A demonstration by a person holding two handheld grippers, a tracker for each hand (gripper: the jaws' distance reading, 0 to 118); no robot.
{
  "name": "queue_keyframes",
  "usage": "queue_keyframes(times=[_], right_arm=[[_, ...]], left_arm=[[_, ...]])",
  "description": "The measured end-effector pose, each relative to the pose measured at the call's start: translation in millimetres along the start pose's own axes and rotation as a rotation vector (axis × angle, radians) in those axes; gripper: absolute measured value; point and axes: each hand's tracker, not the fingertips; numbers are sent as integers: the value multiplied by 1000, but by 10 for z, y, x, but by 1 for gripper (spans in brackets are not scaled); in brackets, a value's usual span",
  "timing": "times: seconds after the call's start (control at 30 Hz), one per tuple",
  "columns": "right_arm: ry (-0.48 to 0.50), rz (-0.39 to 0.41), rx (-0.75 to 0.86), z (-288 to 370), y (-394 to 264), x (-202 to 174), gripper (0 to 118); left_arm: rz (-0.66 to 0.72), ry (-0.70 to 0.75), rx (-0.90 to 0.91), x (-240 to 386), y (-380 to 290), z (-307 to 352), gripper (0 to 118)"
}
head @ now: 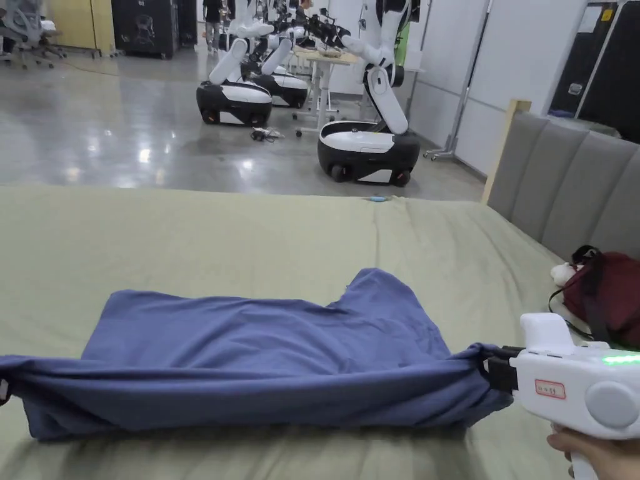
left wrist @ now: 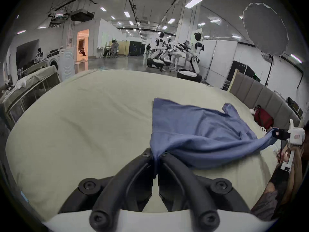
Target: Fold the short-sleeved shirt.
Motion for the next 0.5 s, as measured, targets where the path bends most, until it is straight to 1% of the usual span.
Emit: queue_keyframes(times=[0.13, 0.2, 0.27, 0.43, 0.5], right_arm=[[-23, -19, -25, -454, 162, 26, 8], [-45, -8, -61, -680, 180, 22, 7], [-67, -9, -89, -906, 165, 17, 8], [-74, -49, -149, -1180, 60, 52, 8], [-70, -68, -148, -1199, 33, 72, 17]], left_arm=[[-9, 2, -36, 15, 258, -515, 1], [-14, 9, -76, 13, 288, -789, 1], [-35, 10, -107, 40, 260, -1010, 1], [-53, 35, -177, 91, 44, -1269, 2], [-39, 47, -175, 70, -17, -1277, 12]])
